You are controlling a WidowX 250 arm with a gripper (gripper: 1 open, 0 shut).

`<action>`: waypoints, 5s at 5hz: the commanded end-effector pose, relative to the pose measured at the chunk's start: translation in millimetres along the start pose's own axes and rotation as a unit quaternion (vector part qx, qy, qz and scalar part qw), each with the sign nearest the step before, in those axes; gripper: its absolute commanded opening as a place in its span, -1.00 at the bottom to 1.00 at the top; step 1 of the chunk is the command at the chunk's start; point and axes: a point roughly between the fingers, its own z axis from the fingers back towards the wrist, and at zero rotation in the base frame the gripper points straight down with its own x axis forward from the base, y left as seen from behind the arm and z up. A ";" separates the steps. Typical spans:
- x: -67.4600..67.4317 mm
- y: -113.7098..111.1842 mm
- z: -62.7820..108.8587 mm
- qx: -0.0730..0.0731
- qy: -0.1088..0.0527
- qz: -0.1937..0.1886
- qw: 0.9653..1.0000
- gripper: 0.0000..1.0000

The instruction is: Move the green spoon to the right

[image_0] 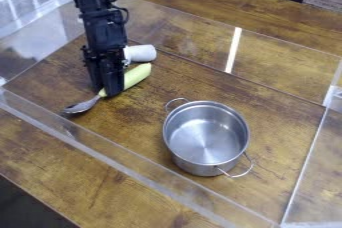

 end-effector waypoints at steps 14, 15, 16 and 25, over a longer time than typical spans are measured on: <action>14.6 -110.7 58.7 0.060 -0.026 -0.078 0.995 -1.00; 16.8 -109.5 54.0 0.067 -0.019 -0.077 0.995 -1.00; 21.7 -95.3 52.5 0.069 -0.020 -0.050 0.996 -1.00; 63.5 -70.3 35.3 0.108 0.032 -0.133 0.985 -1.00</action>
